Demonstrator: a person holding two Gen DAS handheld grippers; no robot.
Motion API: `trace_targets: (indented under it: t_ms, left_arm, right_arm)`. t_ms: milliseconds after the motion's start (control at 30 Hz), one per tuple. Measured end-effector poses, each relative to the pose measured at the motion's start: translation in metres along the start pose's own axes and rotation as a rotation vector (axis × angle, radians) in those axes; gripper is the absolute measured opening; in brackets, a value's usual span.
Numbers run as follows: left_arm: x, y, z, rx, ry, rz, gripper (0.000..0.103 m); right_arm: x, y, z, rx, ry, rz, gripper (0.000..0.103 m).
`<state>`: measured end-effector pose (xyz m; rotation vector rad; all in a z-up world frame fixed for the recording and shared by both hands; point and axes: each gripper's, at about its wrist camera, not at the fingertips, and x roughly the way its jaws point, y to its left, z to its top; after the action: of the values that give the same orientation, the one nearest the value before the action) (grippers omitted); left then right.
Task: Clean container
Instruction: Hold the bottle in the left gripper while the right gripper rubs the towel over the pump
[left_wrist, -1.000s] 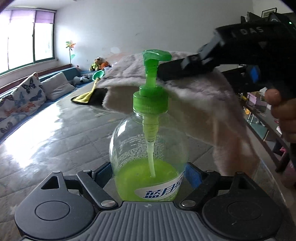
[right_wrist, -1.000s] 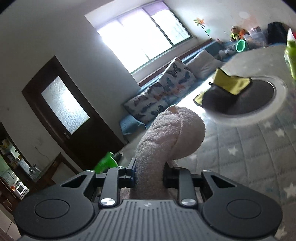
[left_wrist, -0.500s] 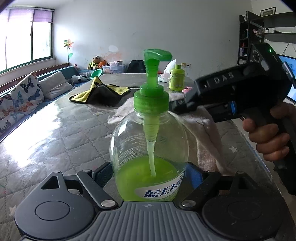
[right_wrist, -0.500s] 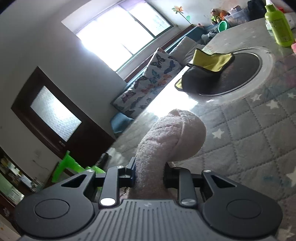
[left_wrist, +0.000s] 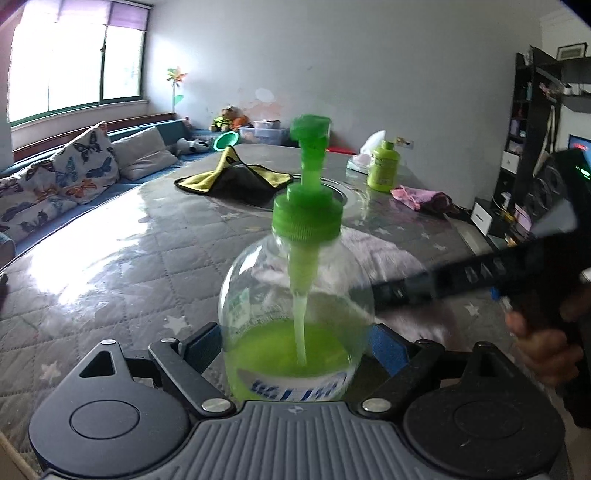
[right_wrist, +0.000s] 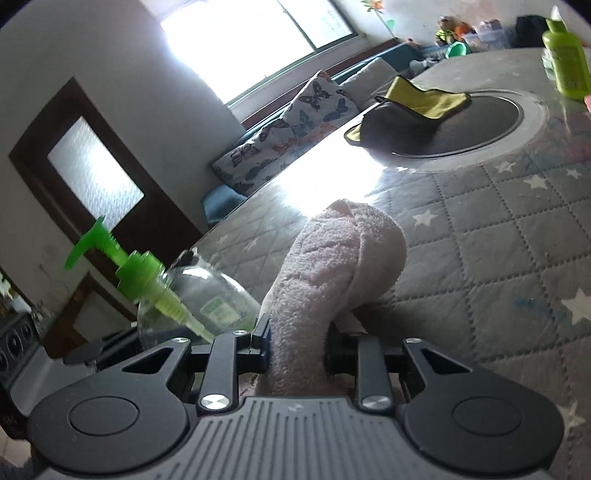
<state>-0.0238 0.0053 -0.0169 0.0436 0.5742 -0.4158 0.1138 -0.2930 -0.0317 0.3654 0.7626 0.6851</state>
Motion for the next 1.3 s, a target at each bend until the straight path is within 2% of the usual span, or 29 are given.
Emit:
trace_targets:
  t_ms: [133, 267, 500, 700, 833, 900, 1100, 1300]
  left_arm:
    - [0.001, 0.0, -0.001, 0.022, -0.011, -0.005, 0.087]
    - [0.002, 0.001, -0.003, 0.058, -0.025, -0.036, 0.087]
    - [0.017, -0.004, 0.004, 0.104, -0.033, -0.111, 0.087]
    - [0.029, -0.004, 0.01, 0.093, -0.032, -0.13, 0.087]
    - [0.029, -0.006, 0.007, 0.109, -0.038, -0.131, 0.088]
    - [0.029, -0.006, 0.007, 0.107, -0.037, -0.132, 0.088]
    - [0.029, -0.008, 0.007, 0.102, -0.031, -0.117, 0.088]
    - [0.026, -0.013, 0.01, 0.079, -0.004, -0.078, 0.089]
  right_arm:
    - [-0.01, 0.008, -0.007, -0.031, 0.008, 0.0, 0.025]
    - [-0.024, 0.008, -0.003, -0.008, -0.027, 0.017, 0.025]
    - [-0.046, 0.015, 0.026, 0.014, -0.133, 0.129, 0.025]
    - [-0.022, 0.004, 0.042, 0.058, -0.125, 0.132, 0.025]
    - [-0.008, -0.014, 0.037, 0.113, -0.118, 0.122, 0.025]
    - [-0.004, -0.025, 0.035, 0.169, -0.113, 0.146, 0.025]
    - [0.002, -0.039, 0.023, 0.193, -0.075, 0.073, 0.025]
    - [-0.004, -0.036, 0.009, 0.143, -0.051, 0.035, 0.025]
